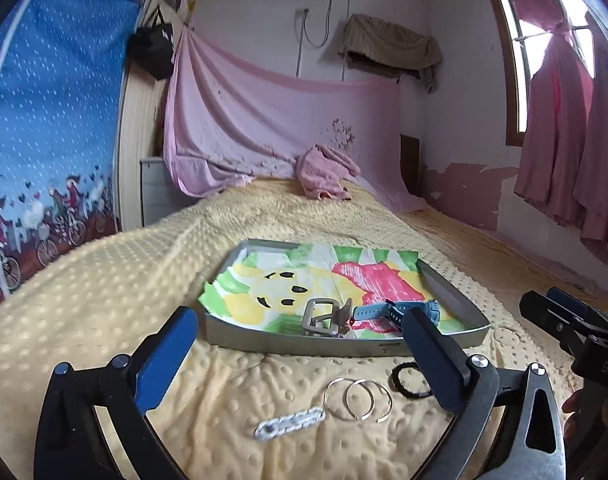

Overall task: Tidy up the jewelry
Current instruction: 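Withdraw both tools and move the left tool toward the silver chain piece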

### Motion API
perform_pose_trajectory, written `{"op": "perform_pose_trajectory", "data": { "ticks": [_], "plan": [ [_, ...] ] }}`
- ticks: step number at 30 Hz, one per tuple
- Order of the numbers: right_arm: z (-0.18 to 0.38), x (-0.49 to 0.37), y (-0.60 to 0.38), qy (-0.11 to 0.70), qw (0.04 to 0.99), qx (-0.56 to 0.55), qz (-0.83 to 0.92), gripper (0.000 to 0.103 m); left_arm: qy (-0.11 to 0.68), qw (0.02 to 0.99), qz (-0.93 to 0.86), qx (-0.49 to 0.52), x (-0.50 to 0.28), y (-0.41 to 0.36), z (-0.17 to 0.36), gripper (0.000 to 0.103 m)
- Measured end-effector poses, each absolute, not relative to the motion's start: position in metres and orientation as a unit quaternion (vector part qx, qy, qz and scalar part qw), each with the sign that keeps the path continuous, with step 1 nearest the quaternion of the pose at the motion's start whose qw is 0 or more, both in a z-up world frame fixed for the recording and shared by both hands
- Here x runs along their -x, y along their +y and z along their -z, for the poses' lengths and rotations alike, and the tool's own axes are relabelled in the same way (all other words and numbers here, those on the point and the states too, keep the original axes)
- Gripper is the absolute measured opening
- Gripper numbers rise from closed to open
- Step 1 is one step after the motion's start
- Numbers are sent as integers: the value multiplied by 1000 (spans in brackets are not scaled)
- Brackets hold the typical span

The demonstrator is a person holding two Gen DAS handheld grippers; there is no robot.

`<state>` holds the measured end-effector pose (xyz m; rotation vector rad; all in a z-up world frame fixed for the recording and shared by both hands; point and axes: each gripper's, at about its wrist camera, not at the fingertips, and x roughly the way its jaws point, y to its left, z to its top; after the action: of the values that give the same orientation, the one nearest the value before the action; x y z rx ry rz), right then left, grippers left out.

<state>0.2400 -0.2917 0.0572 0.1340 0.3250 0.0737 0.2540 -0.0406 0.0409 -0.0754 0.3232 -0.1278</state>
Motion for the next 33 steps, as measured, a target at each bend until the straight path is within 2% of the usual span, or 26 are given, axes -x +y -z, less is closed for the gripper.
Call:
{"op": "perform_pose_trajectory", "data": {
  "ticks": [15, 33],
  "plan": [
    [-65, -163, -282, 153, 988, -27, -22, 101, 147, 988, 54, 14, -193, -27, -36, 103],
    [-47, -176, -273, 181, 983, 2, -26, 101, 181, 982, 44, 7, -203, -16, -15, 103]
  ]
}}
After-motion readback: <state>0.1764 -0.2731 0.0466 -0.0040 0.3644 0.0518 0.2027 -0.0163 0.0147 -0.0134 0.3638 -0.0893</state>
